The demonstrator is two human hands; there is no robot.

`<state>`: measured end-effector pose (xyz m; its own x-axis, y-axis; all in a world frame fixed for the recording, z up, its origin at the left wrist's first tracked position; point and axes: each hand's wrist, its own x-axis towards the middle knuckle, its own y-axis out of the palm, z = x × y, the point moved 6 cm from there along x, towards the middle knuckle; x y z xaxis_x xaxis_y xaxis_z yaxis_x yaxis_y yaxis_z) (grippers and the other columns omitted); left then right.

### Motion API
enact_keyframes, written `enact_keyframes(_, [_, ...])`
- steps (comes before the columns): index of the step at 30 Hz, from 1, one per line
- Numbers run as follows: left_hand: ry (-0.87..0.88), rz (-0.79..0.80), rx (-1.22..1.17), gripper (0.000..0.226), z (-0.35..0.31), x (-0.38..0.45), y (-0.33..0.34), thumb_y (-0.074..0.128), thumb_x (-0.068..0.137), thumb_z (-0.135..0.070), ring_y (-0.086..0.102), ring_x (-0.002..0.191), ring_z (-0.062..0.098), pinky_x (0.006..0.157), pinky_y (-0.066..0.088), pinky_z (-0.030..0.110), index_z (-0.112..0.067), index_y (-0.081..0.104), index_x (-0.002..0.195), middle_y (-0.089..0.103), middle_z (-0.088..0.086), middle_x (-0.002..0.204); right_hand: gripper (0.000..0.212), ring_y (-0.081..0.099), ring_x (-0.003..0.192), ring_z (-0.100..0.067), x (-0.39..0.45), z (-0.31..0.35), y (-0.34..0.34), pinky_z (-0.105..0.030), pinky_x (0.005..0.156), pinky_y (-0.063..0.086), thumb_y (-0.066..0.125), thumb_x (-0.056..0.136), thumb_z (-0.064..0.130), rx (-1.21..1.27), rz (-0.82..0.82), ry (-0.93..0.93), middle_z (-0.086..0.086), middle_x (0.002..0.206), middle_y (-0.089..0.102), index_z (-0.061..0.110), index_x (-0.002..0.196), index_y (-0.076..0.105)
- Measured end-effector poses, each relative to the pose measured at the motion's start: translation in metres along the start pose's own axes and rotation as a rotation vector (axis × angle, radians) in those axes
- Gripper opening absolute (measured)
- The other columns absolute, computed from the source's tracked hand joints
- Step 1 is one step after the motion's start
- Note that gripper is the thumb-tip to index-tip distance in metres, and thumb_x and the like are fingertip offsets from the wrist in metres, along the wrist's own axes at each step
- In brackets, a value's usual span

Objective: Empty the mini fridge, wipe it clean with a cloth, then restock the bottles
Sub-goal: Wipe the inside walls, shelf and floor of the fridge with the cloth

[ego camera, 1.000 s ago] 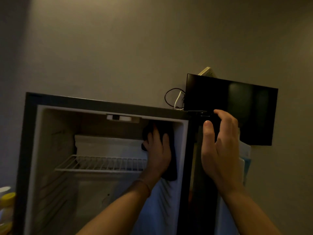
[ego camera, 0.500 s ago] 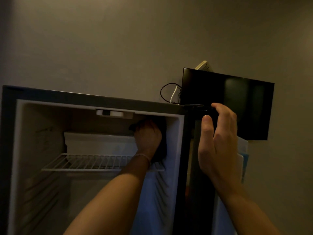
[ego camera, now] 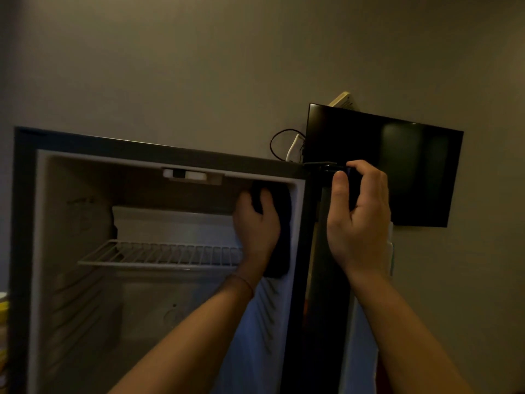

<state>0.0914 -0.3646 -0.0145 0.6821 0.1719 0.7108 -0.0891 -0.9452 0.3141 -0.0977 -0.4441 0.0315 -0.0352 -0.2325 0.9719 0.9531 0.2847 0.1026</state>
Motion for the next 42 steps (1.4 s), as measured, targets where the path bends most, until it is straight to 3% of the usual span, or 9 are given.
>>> enact_keyframes(5, [0.062,0.026,-0.065,0.029,-0.015,-0.017,-0.007,0.049,0.087,-0.06,0.062,0.098,0.015,0.085,0.054,0.043,-0.035,0.057,0.101,0.065,-0.003,0.101,0.029,0.052,0.098,-0.016,0.007,-0.001,0.0,-0.016,0.08,0.038,0.045,0.1,0.035,-0.036,-0.009,0.007,0.007,0.104,0.049,0.011,0.113,0.056])
enact_keyframes(10, [0.079,-0.038,-0.004,0.035,-0.016,-0.019,-0.004,0.043,0.09,-0.059,0.061,0.096,0.02,0.083,0.053,0.048,-0.028,0.055,0.102,0.063,0.0,0.098,0.037,0.055,0.105,-0.019,0.005,-0.002,0.003,-0.031,0.085,0.048,0.041,0.101,0.038,-0.04,0.012,0.005,0.001,0.112,0.054,0.013,0.123,0.056])
enact_keyframes(17, [0.013,0.001,0.074,0.024,0.005,0.005,0.005,0.042,0.097,-0.04,0.06,0.096,0.029,0.082,0.047,0.038,-0.019,0.054,0.095,0.063,0.012,0.098,0.04,0.055,0.104,-0.021,0.003,-0.004,0.005,-0.026,0.081,0.047,0.04,0.1,0.04,-0.004,0.037,-0.004,-0.004,0.117,0.052,0.011,0.124,0.054])
enact_keyframes(22, [-0.009,0.023,0.123,0.033,0.019,0.024,0.01,0.047,0.098,-0.03,0.062,0.098,0.03,0.078,0.04,0.026,-0.002,0.061,0.109,0.066,0.019,0.105,0.041,0.055,0.109,-0.019,0.001,-0.007,0.007,-0.031,0.086,0.051,0.038,0.101,0.041,0.011,0.055,-0.013,0.002,0.122,0.047,0.014,0.129,0.05])
enact_keyframes(26, [-0.047,0.028,0.163,0.047,0.032,0.037,0.013,0.04,0.09,-0.039,0.064,0.096,0.032,0.08,0.044,0.029,-0.002,0.062,0.108,0.066,0.019,0.104,0.041,0.054,0.112,-0.018,0.001,-0.008,0.008,-0.037,0.09,0.052,0.039,0.101,0.041,0.039,0.055,-0.01,0.007,0.123,0.045,0.015,0.131,0.049])
enact_keyframes(30, [-0.072,-0.04,0.113,0.043,0.035,0.033,0.013,0.042,0.089,-0.039,0.063,0.095,0.03,0.078,0.041,0.028,-0.004,0.064,0.103,0.067,0.016,0.1,0.038,0.054,0.115,-0.017,0.0,-0.009,0.007,-0.038,0.094,0.05,0.043,0.101,0.036,0.061,0.047,-0.005,0.0,0.125,0.051,0.015,0.133,0.048])
enact_keyframes(36, [-0.121,-0.082,-0.005,0.035,0.008,0.01,0.002,0.046,0.085,-0.045,0.062,0.102,0.027,0.09,0.049,0.039,-0.019,0.065,0.1,0.067,0.009,0.104,0.032,0.054,0.111,-0.009,0.0,-0.01,0.004,-0.01,0.092,0.039,0.048,0.102,0.027,0.096,0.036,-0.02,-0.005,0.121,0.056,0.01,0.129,0.051])
enact_keyframes(38, [-0.116,-0.059,-0.028,0.03,-0.006,-0.002,-0.002,0.047,0.084,-0.049,0.06,0.105,0.021,0.094,0.049,0.042,-0.029,0.061,0.101,0.066,0.003,0.106,0.03,0.055,0.109,-0.008,0.0,-0.01,0.003,-0.009,0.091,0.038,0.049,0.102,0.024,0.118,0.026,-0.019,-0.006,0.12,0.057,0.008,0.127,0.052])
enact_keyframes(42, [-0.031,-0.039,-0.047,0.026,-0.027,-0.02,-0.009,0.048,0.086,-0.051,0.059,0.103,0.016,0.086,0.049,0.037,-0.034,0.059,0.103,0.065,-0.006,0.104,0.03,0.059,0.103,-0.014,-0.001,-0.01,0.005,-0.014,0.088,0.043,0.049,0.102,0.025,0.138,0.022,-0.007,-0.007,0.117,0.058,0.008,0.128,0.051])
